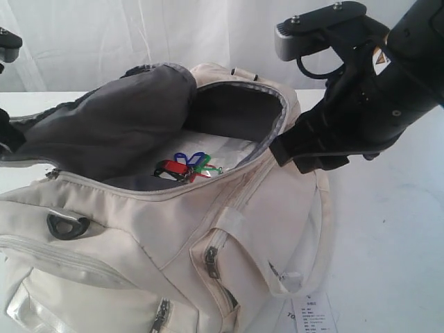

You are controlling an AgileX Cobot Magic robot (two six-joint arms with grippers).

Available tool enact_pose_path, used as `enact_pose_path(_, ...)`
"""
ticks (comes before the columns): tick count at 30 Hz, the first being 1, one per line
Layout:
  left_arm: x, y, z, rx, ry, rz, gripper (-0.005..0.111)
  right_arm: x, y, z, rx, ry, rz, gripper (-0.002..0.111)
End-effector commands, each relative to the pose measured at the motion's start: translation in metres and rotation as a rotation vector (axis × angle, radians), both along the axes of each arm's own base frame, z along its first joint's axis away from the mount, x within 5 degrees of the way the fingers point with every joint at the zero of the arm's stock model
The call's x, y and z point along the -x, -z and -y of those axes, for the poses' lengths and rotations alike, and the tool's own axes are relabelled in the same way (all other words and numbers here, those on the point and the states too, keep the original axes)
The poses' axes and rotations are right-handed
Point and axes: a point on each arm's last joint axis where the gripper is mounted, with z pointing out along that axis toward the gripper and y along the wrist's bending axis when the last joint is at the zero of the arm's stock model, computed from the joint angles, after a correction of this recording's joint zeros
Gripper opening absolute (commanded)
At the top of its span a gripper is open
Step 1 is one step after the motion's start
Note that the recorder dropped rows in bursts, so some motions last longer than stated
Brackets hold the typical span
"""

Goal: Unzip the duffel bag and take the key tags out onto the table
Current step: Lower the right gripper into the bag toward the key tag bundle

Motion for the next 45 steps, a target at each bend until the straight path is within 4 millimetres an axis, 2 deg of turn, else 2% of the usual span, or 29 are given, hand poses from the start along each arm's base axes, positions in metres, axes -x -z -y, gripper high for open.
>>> enact_pose_path(1, 0.008, 0.0, -0.011, -0.098, -0.035, -0.081, 0.055, 0.002, 0.009, 0.002, 0.019, 0.003, -0.018, 0.042)
enact_pose_path(9, 0.012, 0.001, -0.011, -0.087, -0.061, -0.113, 0.055, -0.002, 0.025, -0.002, -0.031, -0.003, 0.033, 0.042)
enact_pose_path(15, 0.018, 0.006, 0.006, 0.102, -0.054, -0.189, 0.051, -0.016, 0.01, -0.017, -0.233, -0.019, 0.251, 0.042)
enact_pose_path(18, 0.022, 0.006, 0.014, 0.176, 0.026, -0.232, 0.037, -0.023, -0.001, -0.025, -0.35, -0.019, 0.352, 0.035)
enact_pose_path(21, 0.024, 0.001, 0.019, 0.221, 0.084, -0.21, 0.012, -0.034, -0.002, -0.035, -0.358, -0.02, 0.362, 0.026)
enact_pose_path(22, 0.026, -0.001, 0.02, 0.241, 0.101, -0.201, 0.0, -0.039, -0.001, -0.039, -0.35, -0.024, 0.358, 0.023)
enact_pose_path(25, 0.036, -0.011, 0.023, 0.29, 0.157, -0.19, 0.0, -0.058, 0.005, -0.056, -0.317, -0.049, 0.353, 0.014)
enact_pose_path(28, 0.047, -0.023, 0.026, 0.354, 0.196, -0.153, 0.0, -0.075, 0.024, -0.074, -0.261, -0.062, 0.267, 0.005)
enact_pose_path(31, 0.056, -0.031, 0.031, 0.42, 0.284, -0.133, 0.0, -0.079, 0.053, -0.087, -0.159, -0.101, 0.056, 0.0)
enact_pose_path(33, 0.058, -0.033, 0.035, 0.454, 0.319, -0.133, 0.0, -0.071, 0.071, -0.092, -0.093, -0.183, -0.133, 0.0)
enact_pose_path(37, 0.059, -0.029, 0.037, 0.483, 0.323, -0.144, 0.0, -0.053, 0.096, -0.099, -0.031, -0.328, -0.387, 0.0)
enact_pose_path(42, 0.059, -0.012, 0.039, 0.512, 0.3, -0.158, 0.0, -0.037, 0.114, -0.111, 0.042, -0.389, -0.496, 0.0)
enact_pose_path(45, 0.058, -0.007, 0.041, 0.543, 0.288, -0.154, 0.0, -0.029, 0.116, -0.118, 0.056, -0.419, -0.499, 0.0)
